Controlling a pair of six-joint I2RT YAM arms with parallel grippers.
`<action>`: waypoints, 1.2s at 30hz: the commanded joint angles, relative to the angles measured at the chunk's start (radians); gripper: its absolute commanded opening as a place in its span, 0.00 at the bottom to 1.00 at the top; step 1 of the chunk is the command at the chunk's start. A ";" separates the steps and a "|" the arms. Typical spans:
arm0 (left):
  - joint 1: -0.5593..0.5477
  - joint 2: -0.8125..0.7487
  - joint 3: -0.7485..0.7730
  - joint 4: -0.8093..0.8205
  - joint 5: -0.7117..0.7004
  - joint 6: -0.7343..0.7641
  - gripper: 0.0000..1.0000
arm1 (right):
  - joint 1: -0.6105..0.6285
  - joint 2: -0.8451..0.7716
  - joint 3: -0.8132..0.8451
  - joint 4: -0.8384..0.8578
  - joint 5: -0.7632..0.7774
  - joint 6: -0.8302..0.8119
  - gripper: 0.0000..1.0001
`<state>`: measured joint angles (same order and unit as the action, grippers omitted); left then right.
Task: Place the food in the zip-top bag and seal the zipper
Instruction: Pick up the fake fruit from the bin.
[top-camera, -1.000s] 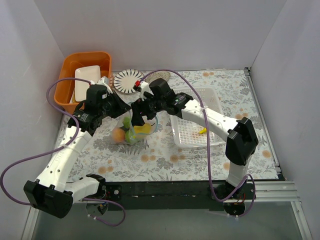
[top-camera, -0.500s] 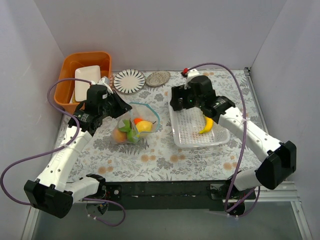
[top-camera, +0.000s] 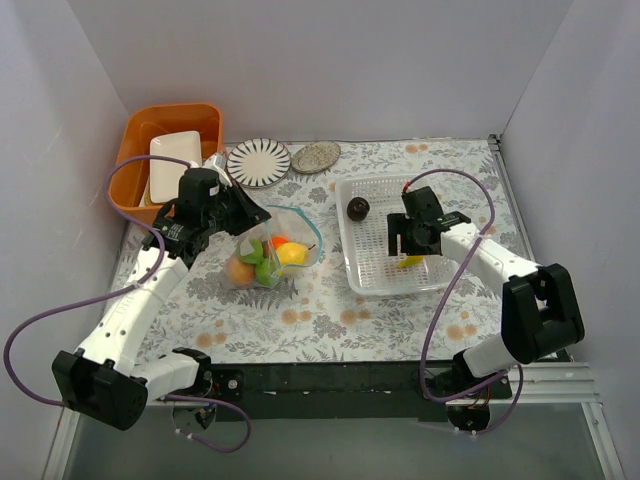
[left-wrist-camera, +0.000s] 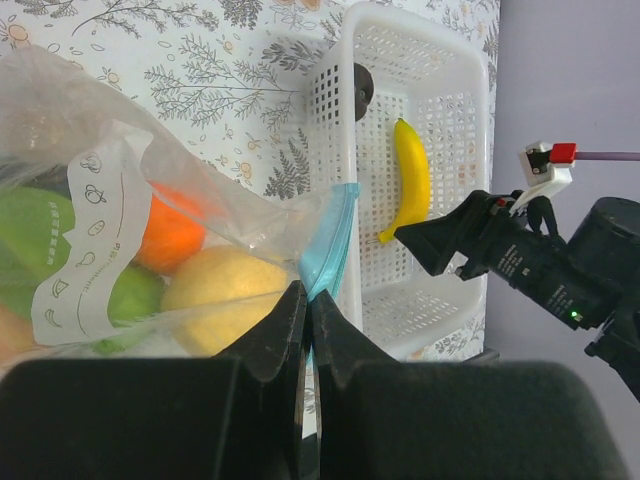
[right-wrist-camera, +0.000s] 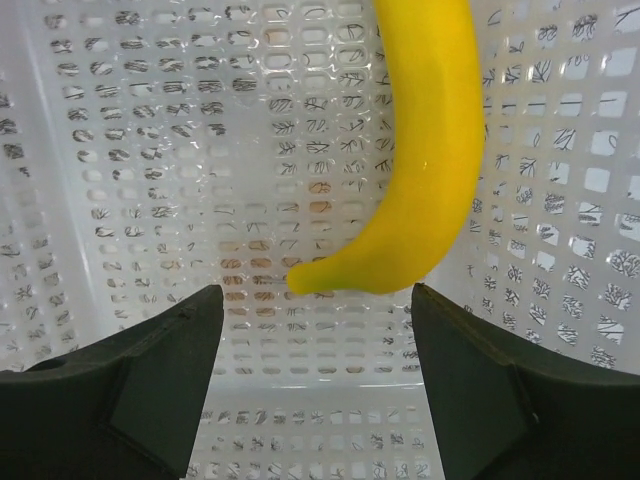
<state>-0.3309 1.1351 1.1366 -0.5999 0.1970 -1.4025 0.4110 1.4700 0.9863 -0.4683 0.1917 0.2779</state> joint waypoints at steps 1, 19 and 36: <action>-0.003 -0.008 0.000 0.020 0.025 0.007 0.00 | -0.015 0.010 -0.043 0.112 0.038 0.116 0.81; -0.003 0.012 0.003 0.025 0.035 0.007 0.00 | -0.020 0.144 -0.035 0.118 0.193 0.245 0.66; -0.003 0.020 -0.001 0.025 0.036 0.010 0.00 | -0.020 -0.104 -0.051 0.140 0.068 0.097 0.15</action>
<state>-0.3313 1.1576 1.1366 -0.5964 0.2237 -1.4021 0.3931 1.4639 0.9321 -0.3397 0.3012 0.4232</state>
